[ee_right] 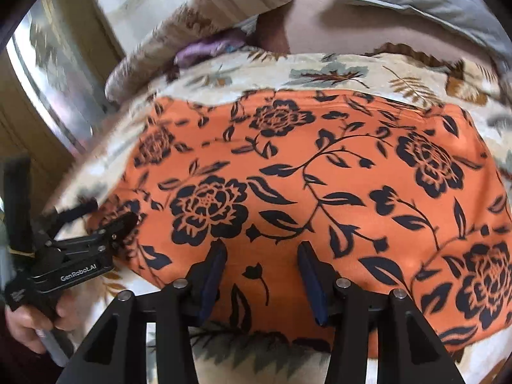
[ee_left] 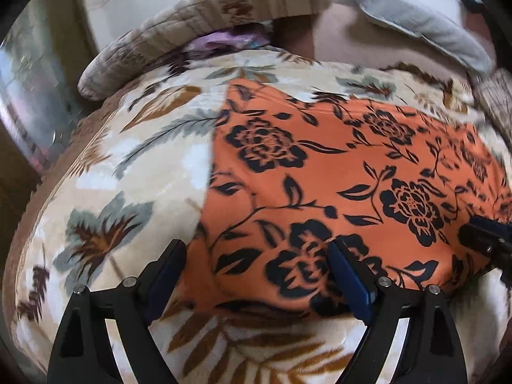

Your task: Fold small clothes

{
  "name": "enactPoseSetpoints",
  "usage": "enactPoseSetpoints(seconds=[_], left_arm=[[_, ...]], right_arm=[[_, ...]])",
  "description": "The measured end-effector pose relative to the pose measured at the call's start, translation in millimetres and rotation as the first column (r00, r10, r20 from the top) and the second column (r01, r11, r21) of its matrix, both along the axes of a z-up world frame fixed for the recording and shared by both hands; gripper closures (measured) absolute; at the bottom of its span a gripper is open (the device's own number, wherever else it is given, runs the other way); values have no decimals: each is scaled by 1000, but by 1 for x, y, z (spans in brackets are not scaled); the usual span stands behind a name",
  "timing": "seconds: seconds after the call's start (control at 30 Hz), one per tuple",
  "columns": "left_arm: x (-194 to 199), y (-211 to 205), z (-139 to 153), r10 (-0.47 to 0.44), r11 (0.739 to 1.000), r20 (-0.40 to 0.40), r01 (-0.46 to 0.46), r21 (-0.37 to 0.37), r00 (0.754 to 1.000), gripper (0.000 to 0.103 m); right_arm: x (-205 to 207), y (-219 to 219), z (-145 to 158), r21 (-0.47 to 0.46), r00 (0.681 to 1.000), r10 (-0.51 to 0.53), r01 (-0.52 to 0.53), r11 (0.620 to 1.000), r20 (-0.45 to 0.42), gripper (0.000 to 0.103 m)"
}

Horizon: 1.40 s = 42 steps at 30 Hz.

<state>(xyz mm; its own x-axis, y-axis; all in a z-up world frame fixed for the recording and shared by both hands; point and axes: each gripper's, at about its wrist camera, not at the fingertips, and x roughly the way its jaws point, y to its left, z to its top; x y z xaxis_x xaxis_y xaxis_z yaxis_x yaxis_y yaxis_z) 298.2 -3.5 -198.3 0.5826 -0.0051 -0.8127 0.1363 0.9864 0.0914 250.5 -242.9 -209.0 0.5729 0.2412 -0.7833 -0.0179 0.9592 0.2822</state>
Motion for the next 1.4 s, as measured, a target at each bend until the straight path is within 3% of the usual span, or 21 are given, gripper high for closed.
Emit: enactPoseSetpoints(seconds=[0.13,0.27,0.33,0.4,0.53,0.7,0.77,0.83,0.93,1.03,1.17,1.27,1.33,1.4], left_arm=[[-17,26,7,69,987,-32,-73,-140,997,13],[-34,35,-3,99,966,-78,-115,-231,992,13],[-36,31,-8,110,970,-73,-123,-212,991,13],[-35,30,-8,126,974,-41,-131,-186,991,13],[-23,40,-7,173,969,-17,-173,-177,985,13],[-17,52,-9,186,944,-64,-196,-265,980,12],[-18,48,-5,168,954,-43,-174,-246,985,12],[-18,48,-2,164,958,-23,-165,-236,986,13],[-19,53,7,182,956,20,-172,-239,983,13],[-21,55,20,172,958,79,-148,-246,982,13],[-21,51,24,151,969,115,-125,-211,982,13],[-12,51,6,156,973,33,-148,-179,987,13],[-8,50,-8,166,974,-11,-165,-153,986,13],[-5,48,-15,161,979,-20,-162,-125,987,13]], right_arm=[[-14,-27,13,73,996,-71,67,995,57,52],[-18,-37,15,119,993,-103,95,988,64,52],[-12,-34,6,124,995,-99,95,988,25,52],[-1,-28,-15,77,993,-93,98,992,-72,52],[0,-20,-11,2,995,-72,72,997,-68,55],[-13,-57,2,92,987,-156,158,983,-33,55],[-15,-76,0,90,978,-204,206,974,-39,55],[-16,-93,-14,88,966,-235,245,966,-110,57],[-21,-110,-14,164,965,-229,248,955,-127,63],[-39,-127,3,229,960,-270,281,932,-78,62],[-71,-147,8,407,937,-345,334,850,-48,55],[-81,-153,-1,357,913,-399,402,843,-87,54],[-77,-158,-21,308,887,-425,461,832,-180,54],[-77,-165,-34,338,872,-439,488,805,-215,59]])
